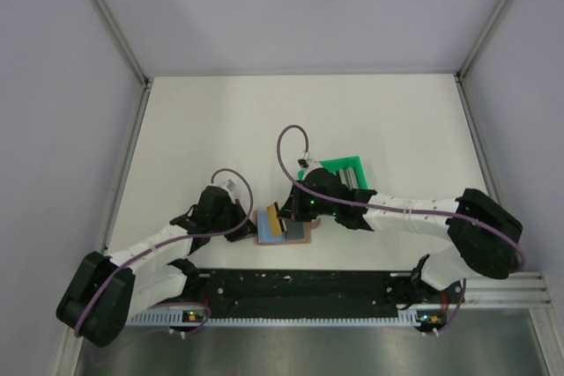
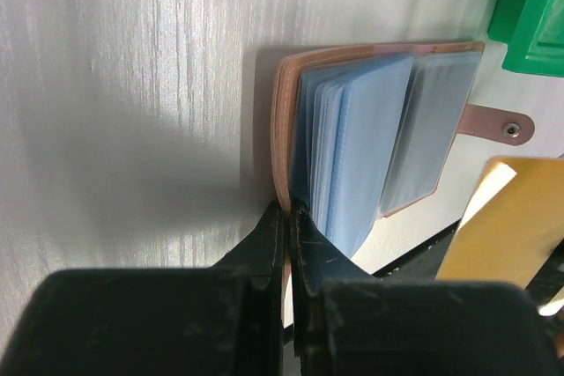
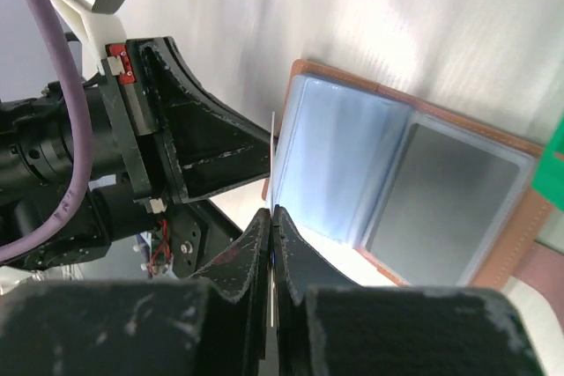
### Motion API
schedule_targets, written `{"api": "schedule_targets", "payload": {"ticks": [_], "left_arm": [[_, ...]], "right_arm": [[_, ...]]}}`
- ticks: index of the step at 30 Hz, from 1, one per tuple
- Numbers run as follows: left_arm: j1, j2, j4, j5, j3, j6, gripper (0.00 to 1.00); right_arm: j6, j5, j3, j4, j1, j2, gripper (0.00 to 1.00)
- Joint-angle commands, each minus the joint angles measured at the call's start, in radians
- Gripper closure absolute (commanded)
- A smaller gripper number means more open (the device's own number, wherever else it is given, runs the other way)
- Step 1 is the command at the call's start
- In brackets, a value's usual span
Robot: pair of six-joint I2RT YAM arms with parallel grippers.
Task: Put the credit cards into the card holder
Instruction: Insert the credit card into the card slot.
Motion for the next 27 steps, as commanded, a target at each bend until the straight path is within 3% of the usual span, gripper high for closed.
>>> {"api": "schedule_targets", "payload": {"ticks": [1,7,27], "left_arm": [[-0.001,0.003,0.0,-0.024,-0.009,0.016,1.0],[-0.002,0.006,0.002,-0.024,-0.01,0.018,1.0],[-0.001,0.006,0.003,-0.027,-0.016,0.015,1.0]], "right_arm": [[0.02,0.057,-0.081,0.068,-0.032,-0.075,1.0],[0.065,0.023,-0.176,0.198,-0.059,-0.062,1.0],[0.092,0.074,-0.247,0.299,-0.061,-0.013,1.0]]}}
